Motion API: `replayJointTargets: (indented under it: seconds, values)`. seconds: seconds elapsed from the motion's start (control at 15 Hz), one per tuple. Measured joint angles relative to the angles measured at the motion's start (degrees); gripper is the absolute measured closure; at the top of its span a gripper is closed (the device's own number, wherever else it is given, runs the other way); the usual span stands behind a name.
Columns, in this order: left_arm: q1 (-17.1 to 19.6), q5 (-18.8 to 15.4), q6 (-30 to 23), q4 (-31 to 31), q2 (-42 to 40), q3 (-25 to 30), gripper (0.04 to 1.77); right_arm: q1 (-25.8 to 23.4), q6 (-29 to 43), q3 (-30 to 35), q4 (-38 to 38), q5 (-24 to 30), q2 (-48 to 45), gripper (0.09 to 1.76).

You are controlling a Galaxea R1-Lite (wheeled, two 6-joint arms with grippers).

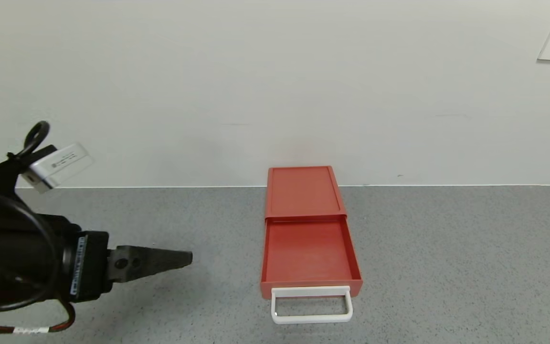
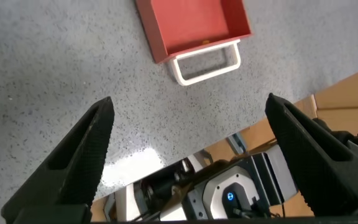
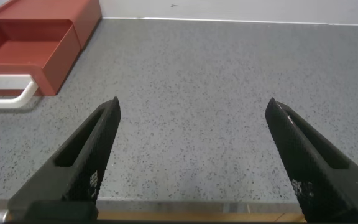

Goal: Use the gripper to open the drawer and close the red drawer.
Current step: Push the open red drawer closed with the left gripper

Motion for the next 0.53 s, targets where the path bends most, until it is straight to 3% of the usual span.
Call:
replayJointTargets:
  seconds: [0.53]
  values:
    - [0.13,0.07,0.09,-0.46,-4.30,1.90,0.06,-0.04,0.00,0.01,-0.07,0.02,0.00,0.14]
